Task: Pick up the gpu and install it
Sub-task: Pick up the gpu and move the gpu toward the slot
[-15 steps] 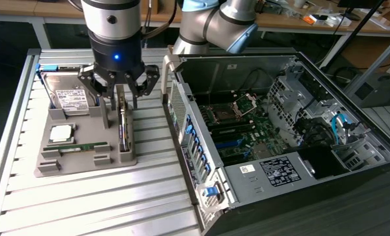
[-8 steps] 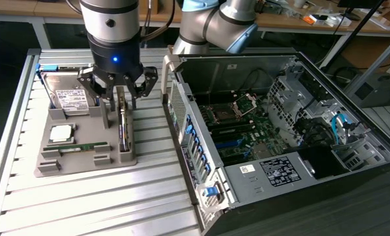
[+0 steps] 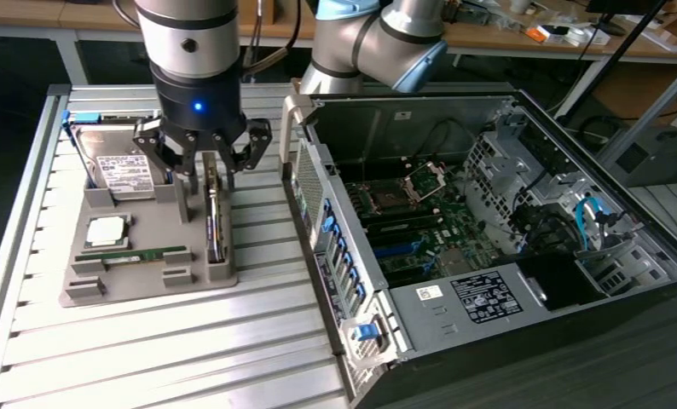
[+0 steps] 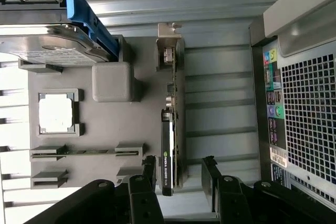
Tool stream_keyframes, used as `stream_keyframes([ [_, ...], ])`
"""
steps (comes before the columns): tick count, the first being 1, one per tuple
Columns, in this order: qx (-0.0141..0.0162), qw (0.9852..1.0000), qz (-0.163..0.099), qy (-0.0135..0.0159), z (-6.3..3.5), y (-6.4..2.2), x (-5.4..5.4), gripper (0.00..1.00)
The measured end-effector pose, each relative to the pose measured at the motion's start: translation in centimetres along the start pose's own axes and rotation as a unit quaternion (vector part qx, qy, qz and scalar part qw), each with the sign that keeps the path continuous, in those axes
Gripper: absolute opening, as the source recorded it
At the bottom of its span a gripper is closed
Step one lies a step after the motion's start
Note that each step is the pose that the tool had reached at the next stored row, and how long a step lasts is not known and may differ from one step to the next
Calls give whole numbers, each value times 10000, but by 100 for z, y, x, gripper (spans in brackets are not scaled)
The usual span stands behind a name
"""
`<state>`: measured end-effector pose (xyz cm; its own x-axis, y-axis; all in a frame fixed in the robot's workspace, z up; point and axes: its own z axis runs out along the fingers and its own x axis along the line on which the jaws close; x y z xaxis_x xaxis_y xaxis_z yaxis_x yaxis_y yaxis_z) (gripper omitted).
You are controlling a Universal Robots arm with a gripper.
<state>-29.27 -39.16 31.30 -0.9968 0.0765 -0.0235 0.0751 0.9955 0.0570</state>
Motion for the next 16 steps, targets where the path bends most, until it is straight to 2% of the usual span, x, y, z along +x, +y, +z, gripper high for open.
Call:
stream_keyframes([
  [8,0,10000,1,0,95,12,13,48],
  [16,-1,10000,0,-1,188,115,42,48],
])
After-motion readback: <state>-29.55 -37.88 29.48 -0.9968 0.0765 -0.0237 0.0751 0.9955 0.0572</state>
